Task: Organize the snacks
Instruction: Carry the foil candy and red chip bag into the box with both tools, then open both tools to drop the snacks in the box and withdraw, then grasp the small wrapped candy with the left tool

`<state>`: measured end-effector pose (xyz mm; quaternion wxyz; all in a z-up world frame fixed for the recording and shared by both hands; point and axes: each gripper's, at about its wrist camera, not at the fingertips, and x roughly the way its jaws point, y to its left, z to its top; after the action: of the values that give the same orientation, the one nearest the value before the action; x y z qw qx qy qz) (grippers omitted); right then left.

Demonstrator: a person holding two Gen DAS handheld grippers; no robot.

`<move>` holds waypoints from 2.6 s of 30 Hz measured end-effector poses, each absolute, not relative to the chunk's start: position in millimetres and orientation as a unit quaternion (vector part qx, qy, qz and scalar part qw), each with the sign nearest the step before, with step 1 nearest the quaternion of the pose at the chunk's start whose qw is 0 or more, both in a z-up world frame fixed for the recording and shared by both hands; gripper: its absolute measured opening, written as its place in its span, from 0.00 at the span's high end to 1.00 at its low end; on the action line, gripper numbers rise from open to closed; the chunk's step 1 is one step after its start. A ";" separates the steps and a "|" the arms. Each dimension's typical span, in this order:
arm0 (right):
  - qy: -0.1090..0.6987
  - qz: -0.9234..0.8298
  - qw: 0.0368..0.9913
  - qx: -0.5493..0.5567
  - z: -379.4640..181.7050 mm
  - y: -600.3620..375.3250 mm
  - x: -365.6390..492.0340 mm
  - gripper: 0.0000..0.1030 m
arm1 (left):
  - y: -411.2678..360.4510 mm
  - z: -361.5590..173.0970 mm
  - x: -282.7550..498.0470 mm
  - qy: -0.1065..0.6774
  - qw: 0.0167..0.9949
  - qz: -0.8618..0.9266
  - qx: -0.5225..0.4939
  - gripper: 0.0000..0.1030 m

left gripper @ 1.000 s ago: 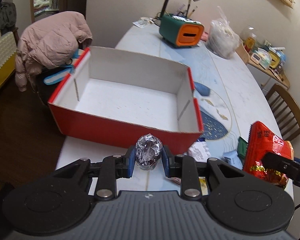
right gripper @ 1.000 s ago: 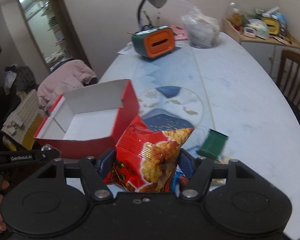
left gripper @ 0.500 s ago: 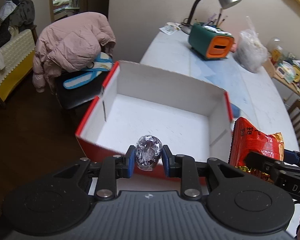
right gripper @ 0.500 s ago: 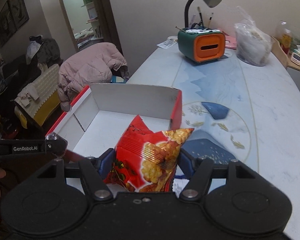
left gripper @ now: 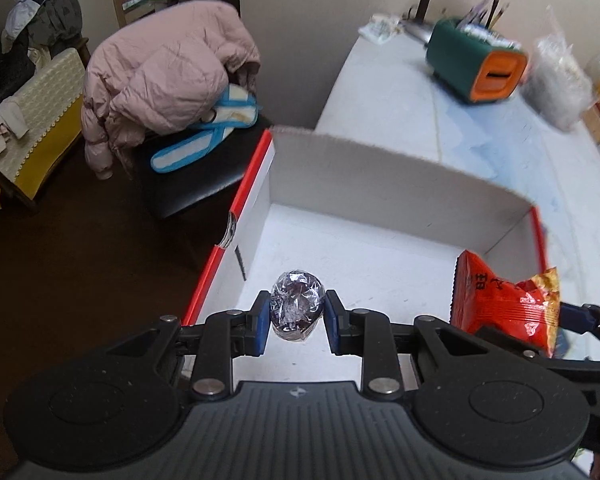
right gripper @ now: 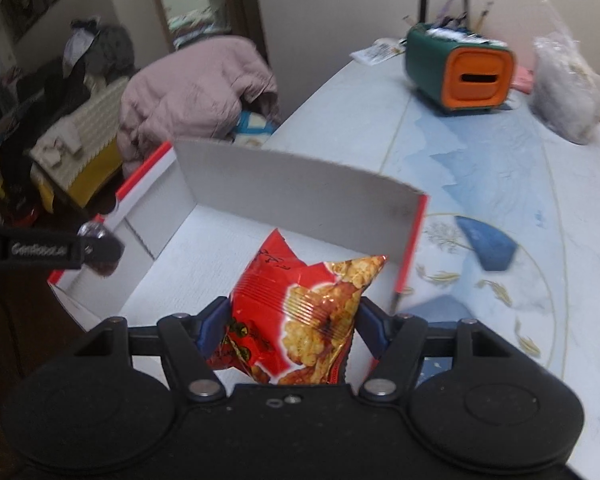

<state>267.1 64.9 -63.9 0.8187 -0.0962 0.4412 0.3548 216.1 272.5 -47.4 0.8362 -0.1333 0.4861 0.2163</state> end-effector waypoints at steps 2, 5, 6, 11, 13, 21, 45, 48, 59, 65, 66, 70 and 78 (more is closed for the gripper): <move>0.447 0.360 0.812 -0.108 -70.3 73.5 266.6 0.35 | 275.3 -56.9 221.5 0.499 0.828 0.219 -0.130 0.74; 0.454 0.365 0.804 -0.120 -78.8 82.8 267.7 0.35 | 278.0 -69.3 226.8 0.514 0.819 0.223 -0.126 0.74; 0.456 0.367 0.802 -0.123 -80.7 85.2 268.9 0.35 | 278.9 -72.5 228.0 0.519 0.816 0.223 -0.127 0.74; 0.467 0.366 0.792 -0.140 -93.0 92.3 270.6 0.34 | 278.2 -86.9 230.1 0.539 0.804 0.219 -0.124 0.74; 0.470 0.366 0.791 -0.142 -95.7 92.8 271.2 0.34 | 275.9 -90.5 229.5 0.544 0.801 0.218 -0.122 0.74; 0.465 0.361 0.794 -0.152 -98.3 94.5 271.4 0.18 | 268.7 -97.0 227.6 0.555 0.795 0.214 -0.120 0.74; 0.432 0.355 0.824 -0.086 -44.9 46.2 248.6 0.07 | 243.9 -36.9 180.2 0.470 0.854 0.187 -0.123 0.42; 0.423 0.356 0.829 -0.083 -35.9 39.1 240.3 0.05 | 236.3 -25.3 167.1 0.450 0.865 0.184 -0.123 0.42; 0.390 0.358 0.846 -0.056 -3.1 -3.5 205.4 0.02 | 199.4 6.2 126.9 0.401 0.898 0.150 -0.102 0.32; 0.371 0.358 0.856 -0.049 7.1 -33.1 183.8 0.01 | 181.0 13.5 108.9 0.384 0.909 0.129 -0.102 0.27; 0.369 0.357 0.857 -0.049 7.6 -37.7 180.8 0.01 | 177.5 13.8 106.2 0.382 0.910 0.124 -0.103 0.26; 0.355 0.341 0.869 -0.052 7.9 -64.5 166.0 0.01 | 162.1 13.5 93.7 0.369 0.917 0.096 -0.113 0.22; 0.343 0.287 0.893 -0.050 -1.5 -121.6 145.4 0.01 | 129.7 0.7 85.2 0.369 0.919 0.049 -0.128 0.12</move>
<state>145.4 -121.6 -1.5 0.8931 -0.0496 0.3431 0.2868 85.2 129.7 0.7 0.9192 -0.1279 0.3692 0.0487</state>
